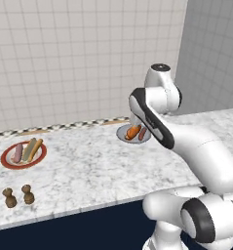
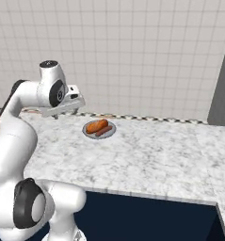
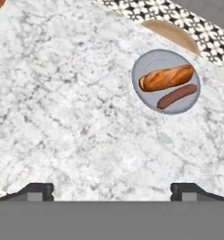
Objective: Place one bun and one sausage from the bowl on each plate.
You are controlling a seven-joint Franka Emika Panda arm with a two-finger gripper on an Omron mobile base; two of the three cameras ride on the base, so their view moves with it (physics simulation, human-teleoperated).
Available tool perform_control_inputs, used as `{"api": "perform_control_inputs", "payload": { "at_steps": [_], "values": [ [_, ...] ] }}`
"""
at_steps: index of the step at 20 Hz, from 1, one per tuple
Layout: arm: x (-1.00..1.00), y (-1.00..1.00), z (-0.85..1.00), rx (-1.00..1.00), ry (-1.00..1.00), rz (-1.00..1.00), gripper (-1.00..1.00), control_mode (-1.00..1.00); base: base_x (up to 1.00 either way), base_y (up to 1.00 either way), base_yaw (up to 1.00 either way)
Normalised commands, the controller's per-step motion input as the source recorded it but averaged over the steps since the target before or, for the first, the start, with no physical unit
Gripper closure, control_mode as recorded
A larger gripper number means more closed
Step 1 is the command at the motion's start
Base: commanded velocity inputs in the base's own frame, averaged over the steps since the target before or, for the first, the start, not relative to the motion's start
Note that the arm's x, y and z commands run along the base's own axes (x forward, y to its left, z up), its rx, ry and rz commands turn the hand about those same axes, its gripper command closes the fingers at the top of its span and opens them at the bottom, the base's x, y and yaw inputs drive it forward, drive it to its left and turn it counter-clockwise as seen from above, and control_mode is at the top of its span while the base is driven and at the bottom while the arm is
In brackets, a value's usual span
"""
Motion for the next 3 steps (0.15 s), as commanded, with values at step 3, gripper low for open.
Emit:
{"api": "perform_control_inputs", "payload": {
  "at_steps": [3],
  "values": [
    [-1.0,-0.23,-0.68,0.0,-0.01,0.02,-1.0,-1.0,0.0,0.0,0.0]
  ]
}}
